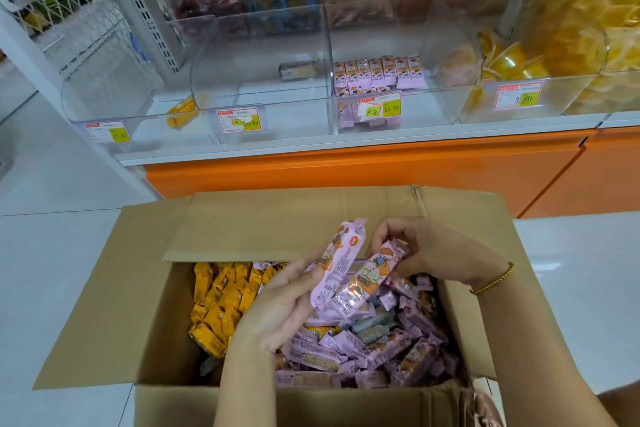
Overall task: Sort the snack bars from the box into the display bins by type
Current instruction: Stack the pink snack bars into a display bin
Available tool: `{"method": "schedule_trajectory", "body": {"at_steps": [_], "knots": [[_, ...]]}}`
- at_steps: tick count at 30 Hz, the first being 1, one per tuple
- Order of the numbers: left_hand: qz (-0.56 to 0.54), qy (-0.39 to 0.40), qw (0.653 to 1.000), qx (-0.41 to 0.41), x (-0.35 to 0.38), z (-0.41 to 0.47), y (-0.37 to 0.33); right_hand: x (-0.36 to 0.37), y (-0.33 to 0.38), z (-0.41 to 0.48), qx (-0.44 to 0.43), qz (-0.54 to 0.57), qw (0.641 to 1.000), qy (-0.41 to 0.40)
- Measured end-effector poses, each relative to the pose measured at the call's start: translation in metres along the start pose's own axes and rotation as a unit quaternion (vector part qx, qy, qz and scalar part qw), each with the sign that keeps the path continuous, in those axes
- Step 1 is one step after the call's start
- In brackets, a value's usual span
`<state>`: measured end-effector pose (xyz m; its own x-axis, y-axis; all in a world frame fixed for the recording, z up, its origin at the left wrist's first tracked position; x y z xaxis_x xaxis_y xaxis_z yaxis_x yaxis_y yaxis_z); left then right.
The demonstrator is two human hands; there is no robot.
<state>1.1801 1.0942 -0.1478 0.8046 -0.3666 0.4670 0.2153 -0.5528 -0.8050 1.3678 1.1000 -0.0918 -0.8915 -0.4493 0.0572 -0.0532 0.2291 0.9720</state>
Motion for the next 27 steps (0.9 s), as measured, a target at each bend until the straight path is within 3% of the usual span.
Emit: {"method": "schedule_trajectory", "body": {"at_steps": [5,9,13,16,20,22,24,27], "knots": [[0.175,-0.033,0.983,-0.033,0.007,0.000,-0.005,-0.001,0.007,0.002,-0.022,-0.028,0.999,0.003],[0.297,-0.032,0.951,-0.080,0.009,0.004,-0.008,-0.001,0.008,0.002,-0.034,-0.040,0.999,0.002],[0.310,-0.005,0.946,-0.094,0.021,0.008,-0.011,-0.007,0.016,0.005,-0.046,-0.042,0.998,-0.031],[0.318,-0.049,0.946,-0.040,0.032,0.016,-0.023,-0.010,0.031,0.009,-0.074,-0.032,0.991,-0.111],[0.338,-0.160,0.925,0.067,0.051,0.026,-0.055,-0.029,0.047,0.013,-0.117,0.004,0.942,-0.314],[0.409,-0.239,0.871,0.130,0.061,0.034,-0.078,-0.028,0.052,0.017,-0.110,0.067,0.933,-0.336],[0.471,-0.289,0.811,0.195,0.077,0.043,-0.100,-0.026,0.069,0.019,-0.113,0.018,0.938,-0.327],[0.482,-0.275,0.791,0.258,0.104,0.060,-0.125,-0.037,0.098,0.026,-0.119,-0.043,0.941,-0.313]]}}
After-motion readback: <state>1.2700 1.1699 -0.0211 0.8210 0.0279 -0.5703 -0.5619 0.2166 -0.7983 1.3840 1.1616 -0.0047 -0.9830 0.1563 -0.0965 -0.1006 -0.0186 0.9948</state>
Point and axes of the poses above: each hand's wrist, its own z-axis towards the middle knuckle, its own x-axis out of the palm, y = z × x, the point moved 6 cm from there along z, towards the middle knuckle, and after that the axes turned 15 degrees about z, right-handed, at the moved point
